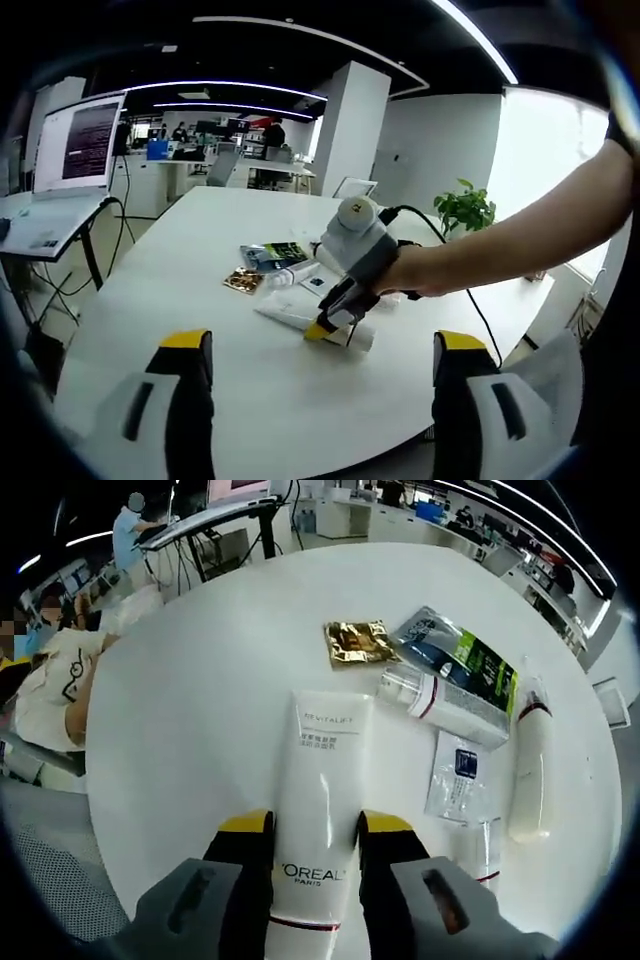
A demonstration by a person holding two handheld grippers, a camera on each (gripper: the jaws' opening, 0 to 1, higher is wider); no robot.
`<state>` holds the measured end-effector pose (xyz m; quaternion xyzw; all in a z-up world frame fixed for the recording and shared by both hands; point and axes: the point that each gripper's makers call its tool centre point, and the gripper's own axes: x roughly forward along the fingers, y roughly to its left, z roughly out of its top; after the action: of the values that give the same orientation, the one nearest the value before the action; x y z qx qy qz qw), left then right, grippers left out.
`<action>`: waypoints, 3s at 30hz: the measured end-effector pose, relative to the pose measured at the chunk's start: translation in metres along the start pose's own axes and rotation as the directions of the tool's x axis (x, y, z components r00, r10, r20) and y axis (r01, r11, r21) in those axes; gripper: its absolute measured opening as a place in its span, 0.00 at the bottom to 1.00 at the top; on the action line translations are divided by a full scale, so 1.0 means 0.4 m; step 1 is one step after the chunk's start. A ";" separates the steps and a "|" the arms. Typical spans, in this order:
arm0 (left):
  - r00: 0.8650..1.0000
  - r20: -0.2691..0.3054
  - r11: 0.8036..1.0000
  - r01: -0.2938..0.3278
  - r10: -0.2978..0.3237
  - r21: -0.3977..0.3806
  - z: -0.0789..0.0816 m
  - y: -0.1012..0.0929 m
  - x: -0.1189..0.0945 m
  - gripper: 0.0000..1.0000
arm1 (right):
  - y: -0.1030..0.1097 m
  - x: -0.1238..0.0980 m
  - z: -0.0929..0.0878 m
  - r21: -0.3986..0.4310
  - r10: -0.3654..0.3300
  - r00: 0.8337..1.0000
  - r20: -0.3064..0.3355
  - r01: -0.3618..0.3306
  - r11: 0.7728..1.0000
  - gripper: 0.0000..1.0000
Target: Arrange the skincare products in the storage area until every visible bottle or jar stands upright without overlapping.
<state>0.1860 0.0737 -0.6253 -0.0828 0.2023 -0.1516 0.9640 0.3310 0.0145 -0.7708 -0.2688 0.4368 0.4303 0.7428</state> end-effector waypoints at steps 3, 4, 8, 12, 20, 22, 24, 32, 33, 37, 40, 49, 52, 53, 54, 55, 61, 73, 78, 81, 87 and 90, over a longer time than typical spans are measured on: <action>1.000 -0.001 1.000 0.000 0.000 -0.001 0.000 -0.001 0.000 0.84 | 0.001 -0.001 -0.002 -0.011 0.002 1.000 0.013 -0.002 1.000 0.32; 1.000 0.000 1.000 -0.002 0.002 0.000 0.000 0.000 0.000 0.84 | 0.002 0.000 0.000 -0.006 0.000 1.000 0.016 0.000 1.000 0.32; 1.000 0.000 1.000 -0.006 0.006 -0.001 0.000 0.003 -0.001 0.84 | 0.003 0.001 0.000 0.000 -0.002 0.999 0.040 0.002 1.000 0.31; 1.000 -0.002 1.000 -0.005 0.005 0.001 -0.001 0.003 0.000 0.84 | 0.010 0.000 0.001 -0.025 -0.001 0.997 0.078 0.003 1.000 0.30; 1.000 0.000 1.000 -0.004 0.004 -0.008 -0.001 0.003 0.001 0.84 | 0.012 0.000 0.005 -0.006 -0.008 0.995 0.102 0.008 1.000 0.29; 1.000 0.000 1.000 -0.005 0.005 -0.010 -0.001 0.003 0.001 0.84 | 0.013 -0.001 0.005 -0.005 -0.007 0.995 0.102 0.008 1.000 0.28; 1.000 0.001 1.000 -0.005 0.005 -0.012 0.000 0.003 0.001 0.84 | 0.016 -0.004 0.004 -0.020 -0.008 0.995 0.098 0.010 1.000 0.28; 1.000 0.012 1.000 -0.013 0.013 -0.020 0.004 0.009 -0.001 0.84 | 0.012 -0.007 0.000 -0.056 -0.010 0.996 0.090 0.015 0.998 0.28; 1.000 0.012 1.000 -0.013 0.013 -0.020 0.004 0.008 -0.001 0.84 | 0.014 -0.008 -0.003 -0.057 -0.011 0.996 0.092 0.016 0.998 0.28; 1.000 0.014 1.000 -0.014 0.014 -0.018 0.005 0.009 -0.001 0.84 | 0.017 -0.013 -0.010 -0.046 -0.011 0.995 0.097 0.016 0.999 0.28; 1.000 0.015 1.000 -0.014 0.014 -0.019 0.005 0.010 -0.002 0.84 | 0.017 -0.021 -0.013 0.010 -0.012 0.992 0.129 0.011 1.000 0.28; 1.000 0.017 1.000 -0.016 0.017 -0.019 0.006 0.012 -0.002 0.84 | 0.021 -0.043 -0.021 0.011 -0.022 0.986 0.165 0.020 1.000 0.28; 1.000 0.019 1.000 -0.016 0.016 -0.019 0.007 0.010 -0.002 0.84 | 0.022 -0.061 -0.023 0.006 -0.028 0.982 0.187 0.027 1.000 0.28; 1.000 0.021 1.000 -0.015 0.015 -0.020 0.008 0.010 -0.002 0.84 | 0.019 -0.060 -0.020 0.003 -0.030 0.980 0.195 0.030 1.000 0.28; 1.000 0.023 1.000 -0.016 0.016 -0.020 0.009 0.010 -0.003 0.84 | 0.020 -0.064 -0.019 0.003 -0.029 0.980 0.199 0.029 1.000 0.28; 1.000 0.025 1.000 -0.016 0.017 -0.021 0.010 0.010 -0.003 0.84 | 0.025 -0.072 -0.017 0.005 -0.031 0.977 0.209 0.030 1.000 0.28; 0.999 0.027 1.000 -0.018 0.018 -0.025 0.012 0.008 -0.004 0.84 | 0.034 -0.086 -0.007 0.010 -0.039 0.966 0.255 0.038 0.999 0.27; 1.000 0.026 1.000 -0.017 0.017 0.002 0.013 0.006 -0.004 0.84 | 0.066 -0.140 -0.016 0.034 -0.038 0.943 0.329 0.028 0.999 0.27; 0.999 0.029 1.000 -0.014 0.014 -0.003 0.015 0.004 -0.004 0.84 | 0.083 -0.160 -0.028 0.020 -0.038 0.938 0.344 0.032 0.999 0.27; 0.999 0.031 1.000 -0.013 0.013 -0.006 0.015 0.003 -0.004 0.84 | 0.087 -0.171 -0.035 0.016 -0.040 0.935 0.352 0.037 0.999 0.27; 0.999 0.035 1.000 -0.009 0.009 -0.015 0.017 0.001 -0.005 0.84 | 0.100 -0.202 -0.047 0.038 -0.046 0.924 0.379 0.034 0.999 0.27; 0.999 0.036 1.000 -0.003 0.004 -0.020 0.018 -0.003 -0.005 0.84 | 0.113 -0.219 -0.048 0.031 -0.049 0.918 0.393 0.041 0.999 0.27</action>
<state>0.1869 0.0739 -0.6179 -0.0946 0.1867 -0.1464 0.9668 0.2618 -0.0141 -0.7038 -0.1787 0.2768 0.4536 0.8281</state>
